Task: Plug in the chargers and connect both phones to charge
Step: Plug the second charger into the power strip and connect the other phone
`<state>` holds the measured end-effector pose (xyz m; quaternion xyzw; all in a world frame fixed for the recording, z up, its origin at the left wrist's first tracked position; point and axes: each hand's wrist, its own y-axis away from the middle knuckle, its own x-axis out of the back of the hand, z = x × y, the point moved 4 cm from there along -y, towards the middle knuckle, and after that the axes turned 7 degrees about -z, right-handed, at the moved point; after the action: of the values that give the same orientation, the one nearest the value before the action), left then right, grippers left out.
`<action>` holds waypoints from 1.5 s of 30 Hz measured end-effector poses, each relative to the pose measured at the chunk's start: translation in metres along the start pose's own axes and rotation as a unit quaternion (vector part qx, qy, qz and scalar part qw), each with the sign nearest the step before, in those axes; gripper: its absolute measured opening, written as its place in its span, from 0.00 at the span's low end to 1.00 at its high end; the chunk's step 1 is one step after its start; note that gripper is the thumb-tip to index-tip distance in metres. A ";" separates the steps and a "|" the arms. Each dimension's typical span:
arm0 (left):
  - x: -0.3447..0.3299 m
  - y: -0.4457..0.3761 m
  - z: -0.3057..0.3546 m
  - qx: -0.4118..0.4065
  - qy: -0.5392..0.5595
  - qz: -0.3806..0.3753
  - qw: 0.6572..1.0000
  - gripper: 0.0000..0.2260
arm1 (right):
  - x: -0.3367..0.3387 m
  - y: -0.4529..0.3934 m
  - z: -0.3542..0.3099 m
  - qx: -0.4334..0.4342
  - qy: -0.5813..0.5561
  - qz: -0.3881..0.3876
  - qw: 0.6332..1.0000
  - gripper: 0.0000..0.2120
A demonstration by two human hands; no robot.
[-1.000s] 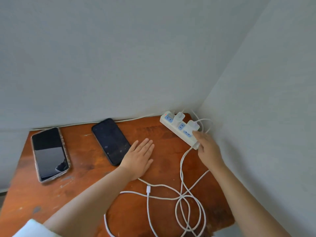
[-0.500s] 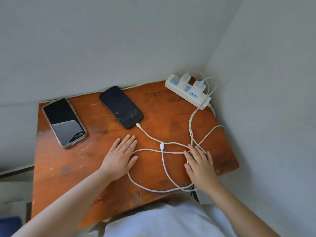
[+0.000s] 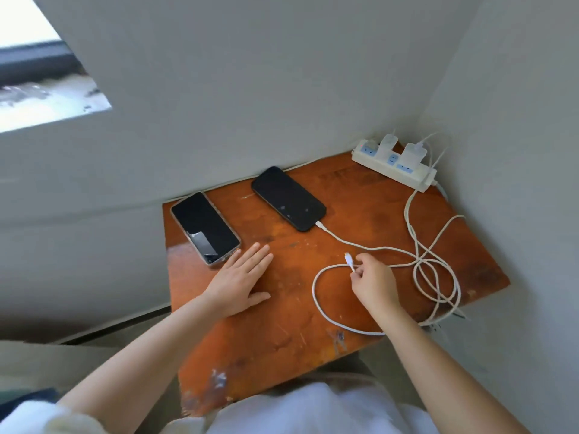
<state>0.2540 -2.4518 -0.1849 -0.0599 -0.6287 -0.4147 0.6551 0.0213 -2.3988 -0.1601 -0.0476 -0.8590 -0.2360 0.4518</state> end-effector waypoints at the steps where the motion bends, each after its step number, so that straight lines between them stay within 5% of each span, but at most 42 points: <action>1: 0.004 0.002 -0.011 -0.004 -0.018 -0.020 1.000 0.34 | -0.003 0.003 -0.005 0.012 -0.004 -0.012 1.000 0.19; 6: 0.034 0.007 -0.055 -0.001 -0.136 -0.065 0.989 0.35 | -0.021 0.024 -0.042 0.115 0.013 -0.048 0.992 0.15; 16: 0.058 -0.027 -0.074 0.001 -0.248 -0.192 0.950 0.47 | -0.030 0.005 -0.118 0.167 0.108 0.029 0.980 0.14; 26: 0.066 -0.031 -0.087 -0.063 -0.272 -0.170 0.945 0.43 | -0.042 -0.001 -0.132 0.183 0.107 -0.010 0.977 0.15; 34: 0.071 -0.003 -0.081 -0.003 -0.016 0.002 1.000 0.43 | -0.031 0.004 -0.150 0.244 0.104 0.009 0.964 0.15; 45: 0.068 0.049 -0.052 0.025 0.147 0.154 0.977 0.42 | 0.010 0.031 -0.184 0.382 0.164 -0.014 0.909 0.10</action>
<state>0.3152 -2.4833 -0.1143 -0.0782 -0.5192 -0.2970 0.7976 0.1635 -2.4556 -0.0527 0.1801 -0.7978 0.0998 0.5667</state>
